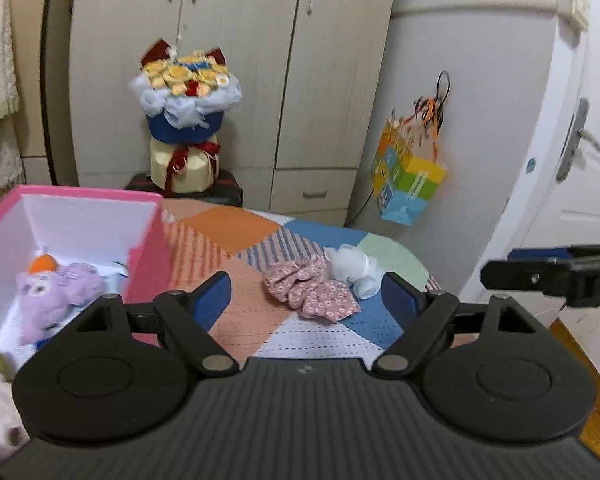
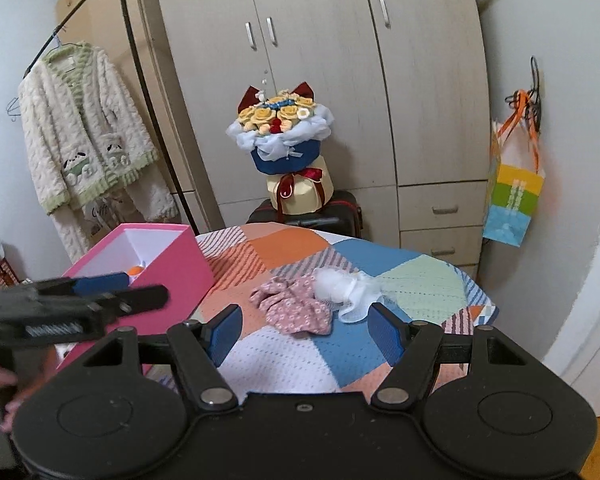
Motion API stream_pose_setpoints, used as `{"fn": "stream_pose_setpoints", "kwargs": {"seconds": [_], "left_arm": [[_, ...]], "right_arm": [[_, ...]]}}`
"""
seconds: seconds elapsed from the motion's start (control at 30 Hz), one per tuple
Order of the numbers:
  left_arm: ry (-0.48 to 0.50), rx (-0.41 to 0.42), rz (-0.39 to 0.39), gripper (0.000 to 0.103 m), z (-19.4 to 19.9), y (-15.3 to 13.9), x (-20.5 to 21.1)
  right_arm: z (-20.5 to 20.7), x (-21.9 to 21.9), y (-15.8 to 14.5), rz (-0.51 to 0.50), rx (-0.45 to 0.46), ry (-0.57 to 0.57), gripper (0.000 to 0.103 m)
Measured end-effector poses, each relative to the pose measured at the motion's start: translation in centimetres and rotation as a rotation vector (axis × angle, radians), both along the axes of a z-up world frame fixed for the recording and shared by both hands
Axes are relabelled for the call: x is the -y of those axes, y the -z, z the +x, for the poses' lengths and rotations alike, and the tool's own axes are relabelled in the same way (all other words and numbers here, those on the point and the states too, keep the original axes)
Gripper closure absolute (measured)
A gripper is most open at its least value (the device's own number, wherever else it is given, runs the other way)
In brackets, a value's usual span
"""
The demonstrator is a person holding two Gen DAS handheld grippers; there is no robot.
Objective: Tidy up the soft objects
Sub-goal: 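Grasp the pink floral scrunchie with the left gripper while the right gripper grasps the white mesh puff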
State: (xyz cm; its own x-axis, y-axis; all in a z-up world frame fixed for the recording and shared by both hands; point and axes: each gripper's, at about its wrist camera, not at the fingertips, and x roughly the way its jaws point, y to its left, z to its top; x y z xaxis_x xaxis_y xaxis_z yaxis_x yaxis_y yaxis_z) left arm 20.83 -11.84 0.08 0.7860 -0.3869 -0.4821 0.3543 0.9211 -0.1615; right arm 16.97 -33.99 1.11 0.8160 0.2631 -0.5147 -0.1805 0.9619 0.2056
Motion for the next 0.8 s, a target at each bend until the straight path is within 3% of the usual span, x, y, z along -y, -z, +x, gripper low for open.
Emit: {"fn": "stream_pose_setpoints", "kwargs": {"seconds": [0.3,0.57,0.73,0.8], "left_arm": [[-0.063,-0.094,0.049,0.022,6.7,4.7,5.4],[-0.103,-0.204,0.069,0.025,10.3,8.1,6.6],[-0.102,-0.266,0.061,0.032,11.1,9.4,6.8],[-0.116,-0.251,0.08,0.042,11.1,9.5,6.8]], "right_arm": [[9.4,2.7,3.8,0.133,-0.09,-0.02,0.027],[17.0,3.3,7.6,0.185,-0.168,-0.04,0.022],[19.1,2.9,10.6,0.188,-0.249,-0.117,0.022],[19.0,2.8,11.4,0.173,-0.25,-0.119,0.022]]}}
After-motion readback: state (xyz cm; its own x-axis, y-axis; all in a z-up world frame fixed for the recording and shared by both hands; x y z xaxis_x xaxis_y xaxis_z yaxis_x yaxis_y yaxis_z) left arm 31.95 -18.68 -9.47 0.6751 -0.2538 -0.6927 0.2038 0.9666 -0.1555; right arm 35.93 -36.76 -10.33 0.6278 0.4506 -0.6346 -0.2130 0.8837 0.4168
